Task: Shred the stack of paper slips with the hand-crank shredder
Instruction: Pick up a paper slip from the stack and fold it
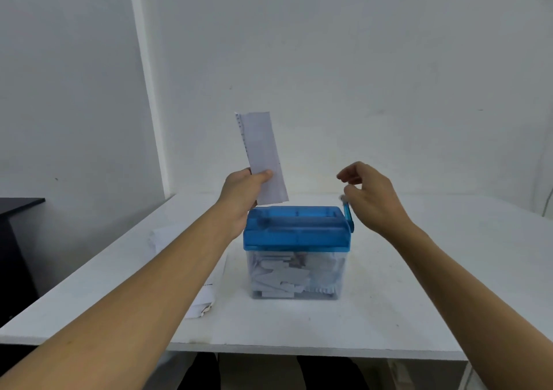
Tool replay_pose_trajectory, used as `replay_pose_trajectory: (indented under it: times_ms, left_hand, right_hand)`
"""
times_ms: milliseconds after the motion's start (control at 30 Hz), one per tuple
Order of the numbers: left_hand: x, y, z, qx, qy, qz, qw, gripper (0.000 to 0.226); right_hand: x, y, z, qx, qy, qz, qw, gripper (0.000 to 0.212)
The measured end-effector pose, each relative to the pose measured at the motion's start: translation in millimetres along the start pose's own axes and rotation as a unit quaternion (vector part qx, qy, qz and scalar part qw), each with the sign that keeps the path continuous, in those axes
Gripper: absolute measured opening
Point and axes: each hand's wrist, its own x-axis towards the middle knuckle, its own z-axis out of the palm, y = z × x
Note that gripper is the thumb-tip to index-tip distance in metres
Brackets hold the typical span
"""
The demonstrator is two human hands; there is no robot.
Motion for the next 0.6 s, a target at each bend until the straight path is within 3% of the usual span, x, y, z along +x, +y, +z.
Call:
replay_pose_trajectory:
  times_ms: [167, 367, 600]
  left_hand:
    - [-0.2, -10.4, 1.7, 0.051, 0.006, 0.005, 0.999, 0.022]
    - [-3.6, -10.0, 4.3, 0.069, -0.003, 0.04, 0.997, 0.027]
    - [-9.3, -12.6, 9.6, 0.127, -0.022, 0.077, 0.989, 0.027]
  right_hand:
    - [-7.6, 24.3, -0.4, -0.007, -0.04, 0.009, 0.999, 0.032]
    - [-11.1, 42.8, 7.4, -0.021, 0.017, 0.012, 1.0, 0.046]
    - [-22.3, 54.8, 9.3, -0.068, -0.01, 0.0, 0.998, 0.062]
